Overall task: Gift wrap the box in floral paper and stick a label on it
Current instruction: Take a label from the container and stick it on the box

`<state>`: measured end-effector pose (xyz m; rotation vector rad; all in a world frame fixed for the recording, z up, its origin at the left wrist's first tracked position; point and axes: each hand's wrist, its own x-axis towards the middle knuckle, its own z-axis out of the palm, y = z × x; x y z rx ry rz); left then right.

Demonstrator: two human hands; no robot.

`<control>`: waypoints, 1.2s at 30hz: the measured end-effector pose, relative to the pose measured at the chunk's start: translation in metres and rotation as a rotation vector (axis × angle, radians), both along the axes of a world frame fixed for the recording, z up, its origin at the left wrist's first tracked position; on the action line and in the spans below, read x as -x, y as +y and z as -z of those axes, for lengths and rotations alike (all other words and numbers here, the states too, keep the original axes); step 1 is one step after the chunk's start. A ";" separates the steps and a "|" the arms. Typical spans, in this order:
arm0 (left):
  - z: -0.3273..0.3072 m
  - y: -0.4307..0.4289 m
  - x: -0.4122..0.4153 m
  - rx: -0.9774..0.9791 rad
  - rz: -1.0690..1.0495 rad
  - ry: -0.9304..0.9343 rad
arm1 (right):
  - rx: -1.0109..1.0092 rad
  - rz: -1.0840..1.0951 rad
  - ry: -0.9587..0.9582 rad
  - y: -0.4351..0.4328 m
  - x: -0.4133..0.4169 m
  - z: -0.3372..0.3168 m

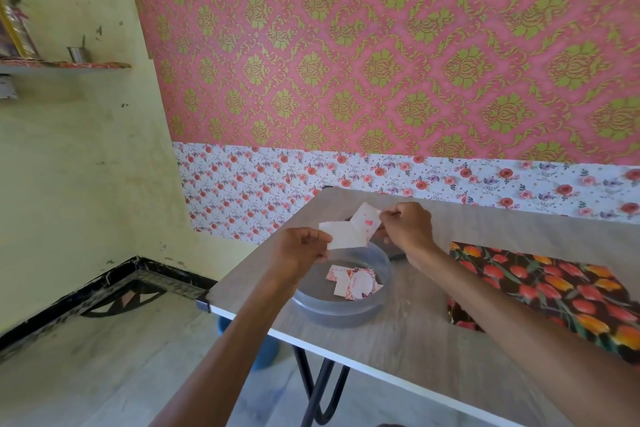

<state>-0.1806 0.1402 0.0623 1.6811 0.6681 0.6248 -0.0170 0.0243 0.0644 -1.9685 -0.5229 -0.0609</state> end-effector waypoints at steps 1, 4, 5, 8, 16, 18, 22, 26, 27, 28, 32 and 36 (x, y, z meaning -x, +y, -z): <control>-0.001 -0.002 -0.001 0.002 0.015 -0.014 | -0.025 0.024 0.005 -0.005 -0.002 -0.004; -0.007 -0.011 -0.010 -0.037 0.036 -0.028 | -0.044 0.124 -0.100 -0.021 -0.014 -0.017; -0.010 -0.015 -0.011 -0.057 0.035 -0.033 | -0.043 0.158 -0.130 -0.026 -0.019 -0.020; -0.014 -0.028 -0.021 -0.106 0.071 -0.029 | -0.041 0.200 -0.143 -0.050 -0.037 -0.029; -0.012 -0.068 -0.066 -0.552 0.214 0.312 | -0.083 0.174 -0.035 -0.123 -0.062 -0.038; -0.009 -0.076 -0.078 -0.708 0.193 0.369 | -0.089 0.156 -0.038 -0.135 -0.063 -0.038; 0.003 -0.086 -0.099 -0.759 0.190 0.360 | -0.065 0.105 -0.049 -0.155 -0.055 -0.038; 0.010 -0.093 -0.111 -0.800 0.220 0.320 | 0.000 0.032 -0.044 -0.170 -0.053 -0.029; 0.011 -0.093 -0.113 -0.793 0.199 0.320 | 0.013 0.018 -0.046 -0.172 -0.053 -0.027; 0.011 -0.095 -0.115 -0.794 0.157 0.321 | 0.024 0.011 -0.051 -0.176 -0.054 -0.025; 0.004 -0.103 -0.119 -0.856 0.025 0.136 | 0.129 -0.001 -0.185 -0.185 -0.051 -0.021; -0.008 -0.120 -0.130 -0.443 0.269 0.026 | 0.223 -0.009 -0.349 -0.189 -0.049 -0.017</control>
